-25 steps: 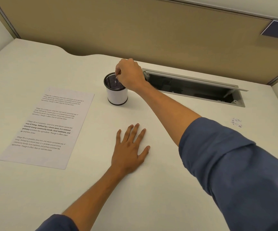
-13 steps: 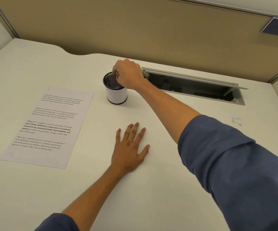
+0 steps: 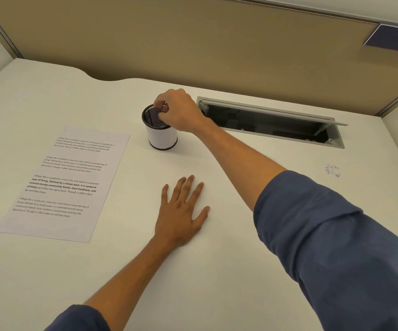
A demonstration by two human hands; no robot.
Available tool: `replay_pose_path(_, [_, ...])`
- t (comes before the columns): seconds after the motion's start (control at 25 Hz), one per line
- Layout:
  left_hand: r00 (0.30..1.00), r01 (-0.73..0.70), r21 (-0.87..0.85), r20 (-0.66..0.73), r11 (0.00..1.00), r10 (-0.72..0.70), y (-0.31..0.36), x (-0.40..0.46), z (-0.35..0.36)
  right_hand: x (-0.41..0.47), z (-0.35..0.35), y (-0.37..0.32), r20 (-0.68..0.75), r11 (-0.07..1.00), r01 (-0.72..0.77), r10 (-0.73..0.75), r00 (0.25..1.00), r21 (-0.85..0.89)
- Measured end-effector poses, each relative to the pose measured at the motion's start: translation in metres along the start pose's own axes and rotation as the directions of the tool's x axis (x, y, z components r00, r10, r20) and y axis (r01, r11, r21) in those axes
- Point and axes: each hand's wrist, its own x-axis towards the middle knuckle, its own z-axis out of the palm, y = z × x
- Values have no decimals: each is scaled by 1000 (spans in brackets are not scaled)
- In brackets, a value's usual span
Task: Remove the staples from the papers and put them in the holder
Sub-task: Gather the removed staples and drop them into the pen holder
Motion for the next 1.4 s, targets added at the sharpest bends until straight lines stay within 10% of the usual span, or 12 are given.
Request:
replay_pose_path(0.36, [1000, 0, 27, 6, 1000, 0, 0, -1, -2, -105, -32, 77, -253, 997, -26, 42, 967, 67])
replay_pose_path(0.6, [1000, -8, 23, -17, 1000, 8, 1, -1, -2, -213, -73, 197, -318, 907, -421, 396, 861, -10])
replay_pose_path(0.96, [1000, 2, 37, -8, 999, -2, 4, -1, -4, -298, -82, 271, -2, 669, -498, 596, 803, -552])
replay_pose_path(1.2, [1000, 2, 41, -4, 999, -2, 4, -2, -4, -319, -87, 282, -89, 634, -608, 654, 752, -477])
replay_pose_path(1.4, [1000, 6, 54, 4, 998, -6, 4, -1, -4, -335, -64, 250, -145, 489, -840, 837, 528, -237])
